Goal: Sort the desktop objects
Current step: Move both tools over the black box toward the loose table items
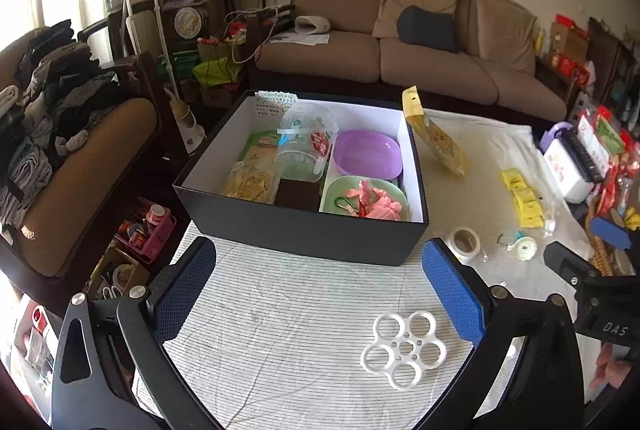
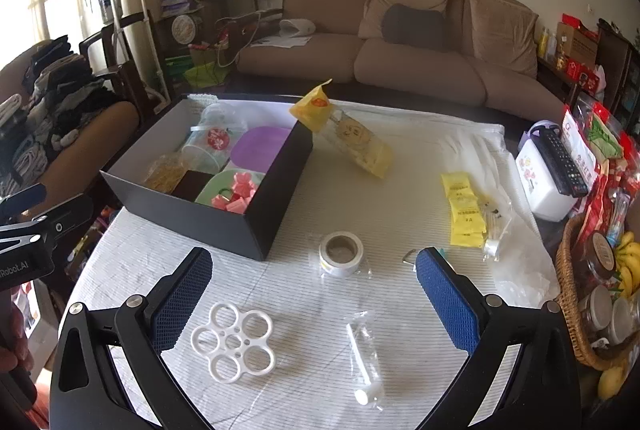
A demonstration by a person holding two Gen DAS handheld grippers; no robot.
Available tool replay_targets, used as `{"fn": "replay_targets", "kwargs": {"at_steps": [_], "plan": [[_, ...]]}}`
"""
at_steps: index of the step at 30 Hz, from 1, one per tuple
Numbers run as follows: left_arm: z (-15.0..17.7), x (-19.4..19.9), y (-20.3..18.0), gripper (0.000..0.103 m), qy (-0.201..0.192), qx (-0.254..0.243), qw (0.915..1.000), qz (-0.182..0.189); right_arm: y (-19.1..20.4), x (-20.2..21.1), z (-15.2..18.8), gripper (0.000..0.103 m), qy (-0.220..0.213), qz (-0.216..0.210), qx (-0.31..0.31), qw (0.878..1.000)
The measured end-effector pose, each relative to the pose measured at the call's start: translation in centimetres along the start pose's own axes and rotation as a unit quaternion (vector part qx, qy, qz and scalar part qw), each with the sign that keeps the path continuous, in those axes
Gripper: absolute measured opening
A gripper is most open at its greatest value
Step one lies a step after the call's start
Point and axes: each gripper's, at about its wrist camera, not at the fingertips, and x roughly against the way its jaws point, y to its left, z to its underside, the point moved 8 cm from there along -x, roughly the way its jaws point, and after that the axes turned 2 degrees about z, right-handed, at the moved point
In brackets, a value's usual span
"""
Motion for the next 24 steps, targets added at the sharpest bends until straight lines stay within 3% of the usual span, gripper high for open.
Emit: {"fn": "replay_targets", "kwargs": {"at_steps": [13,24], "plan": [[-0.3,1.0,4.5,0.103,0.01,0.015,0.9997,-0.014,4.9,0.2,-1.3,0.103,0.003,-0.028,0.009,1.0],[-3.9,-3.6,7.6,0.103,0.022,0.016,0.9994,-0.023,6.7,-4.4,-4.9,0.103,0.026,-0.041,0.0,0.999]]}}
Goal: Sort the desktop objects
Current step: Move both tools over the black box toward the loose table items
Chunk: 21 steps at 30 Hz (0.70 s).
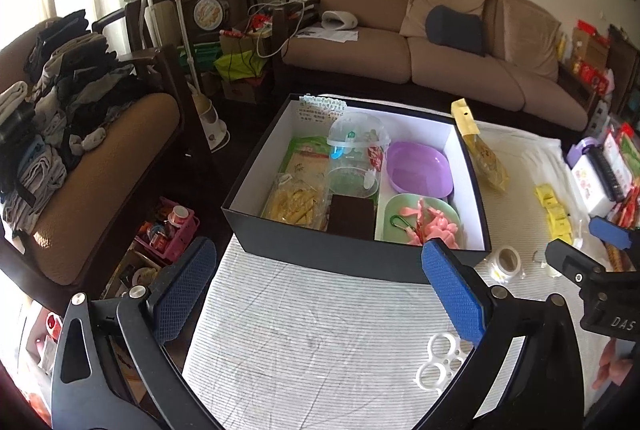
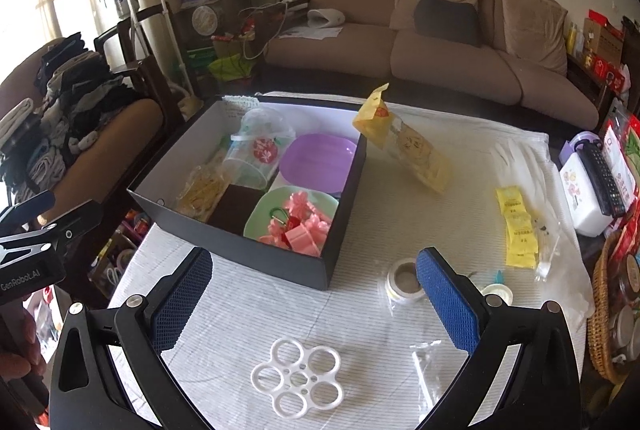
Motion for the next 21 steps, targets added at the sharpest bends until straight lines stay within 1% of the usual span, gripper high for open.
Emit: {"fn": "replay_targets", "kwargs": {"at_steps": [7,14,18,21], "plan": [[-2.8,-6.1,0.7,0.103,0.016,-0.004,0.9999,0.002,0.3,-5.7,-4.0,0.103,0.016,0.003,0.003,1.0],[-5.1,-11.8,0.7,0.103,0.026,-0.004,0.9996,0.006,0.2,-10.4,-7.3,0.103,0.019,0.008,0.016,1.0],[-5.7,-14.0,0.3,0.103,0.029,-0.004,0.9995,0.011,0.4,-12.2,-8.3,0.103,0.022,0.01,0.021,0.999],[-5.5,-14.8,0.1,0.103,0.032,-0.001,0.9993,0.016,0.3,-12.9,-8.1,0.103,0.025,0.009,0.024,0.999]]}}
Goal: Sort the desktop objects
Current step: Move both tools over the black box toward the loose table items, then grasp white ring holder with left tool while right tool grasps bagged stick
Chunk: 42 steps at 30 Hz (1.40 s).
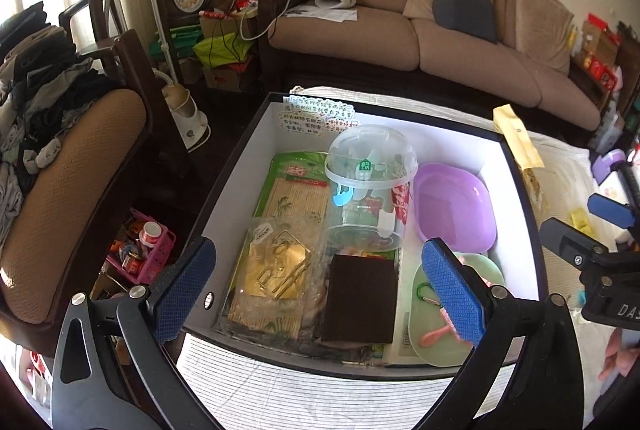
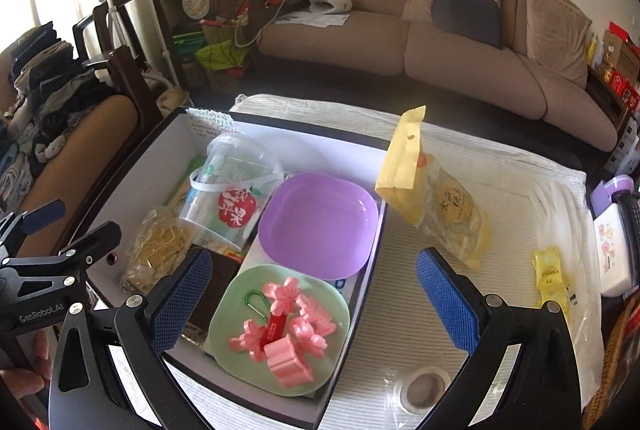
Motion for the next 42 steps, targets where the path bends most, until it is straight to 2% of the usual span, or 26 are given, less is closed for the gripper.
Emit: {"fn": "replay_targets", "kwargs": {"at_steps": [7,17,22,33,37,42], "plan": [[2.7,0.9,-0.6,0.103,0.017,-0.001,0.9998,0.008,-0.3,1.4,2.7,0.103,0.009,-0.004,0.003,1.0],[6.0,7.0,-2.3,0.103,0.009,-0.011,0.9998,0.012,-1.8,6.6,7.1,0.103,0.011,0.005,-0.008,1.0],[8.1,9.5,-3.5,0.103,0.004,-0.012,0.9995,0.028,-3.2,9.2,9.5,0.103,0.01,0.006,-0.013,1.0],[20.4,8.2,-10.0,0.103,0.079,-0.025,0.9939,0.073,-8.3,11.6,18.6,0.103,0.029,-0.004,-0.035,0.999],[24.7,7.0,-13.2,0.103,0.105,-0.033,0.9896,0.092,-10.8,12.5,22.6,0.103,0.029,0.019,-0.017,0.999],[27.5,5.4,-15.9,0.103,0.107,-0.069,0.9886,0.08,-14.5,12.7,27.7,0.103,0.039,0.046,0.001,0.998]]}}
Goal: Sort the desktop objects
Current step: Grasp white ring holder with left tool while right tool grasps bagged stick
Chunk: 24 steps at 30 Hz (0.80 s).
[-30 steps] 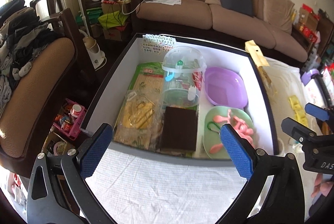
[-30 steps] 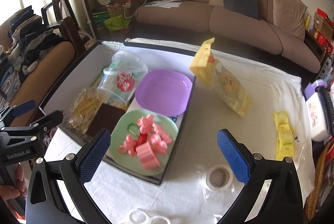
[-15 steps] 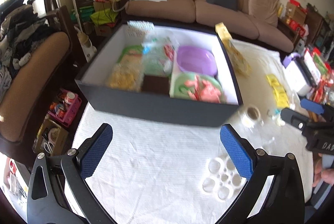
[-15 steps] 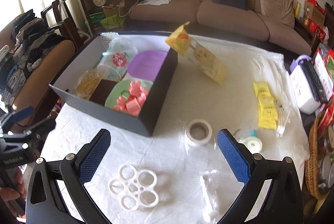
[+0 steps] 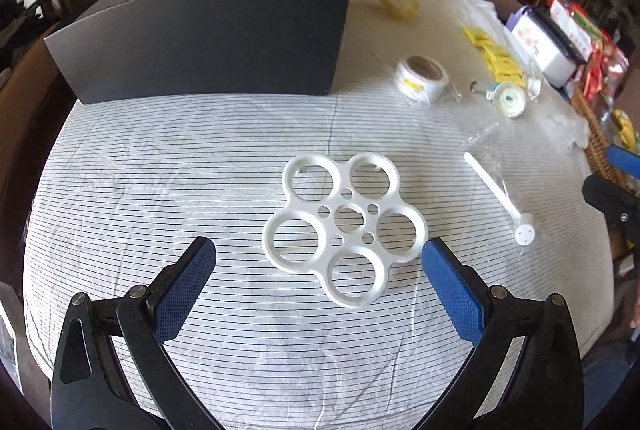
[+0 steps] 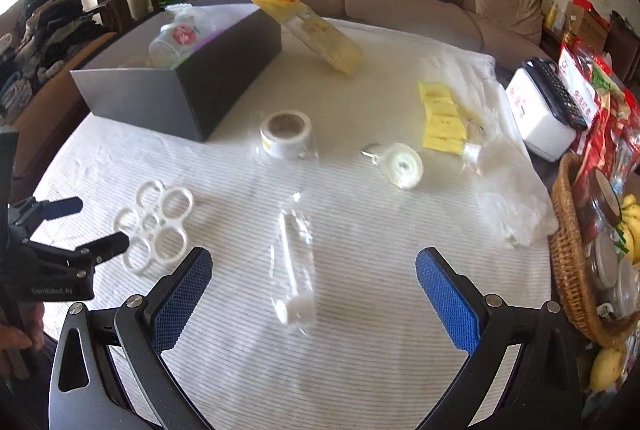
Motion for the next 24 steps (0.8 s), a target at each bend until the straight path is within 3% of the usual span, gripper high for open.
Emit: {"fn": "replay_targets", "kwargs": {"at_steps": [7,13,17,20,21,24], "plan": [[0.6,-2.7,-1.9,0.103,0.007,-0.019,0.9997,-0.017,-2.8,-2.0,4.3,0.103,0.015,-0.036,-0.032,0.999],[0.1,-3.8,-2.5,0.103,-0.001,-0.021,0.9994,-0.027,-0.7,-3.6,4.4,0.103,0.007,-0.09,-0.023,0.996],[0.4,-4.5,-3.0,0.102,-0.003,-0.029,0.9993,-0.024,0.7,-5.5,4.6,0.102,0.015,-0.093,-0.002,0.996],[0.8,-5.3,-3.6,0.097,0.004,-0.034,0.9992,-0.02,1.1,-7.0,5.0,0.082,0.028,-0.08,0.013,0.996],[0.7,-5.2,-3.7,0.087,-0.004,-0.038,0.9991,-0.021,1.1,-7.5,5.1,0.065,0.032,-0.073,0.015,0.997],[0.4,-4.9,-3.9,0.085,-0.012,-0.034,0.9993,-0.012,0.9,-7.7,4.9,0.044,0.026,-0.065,0.014,0.997]]}}
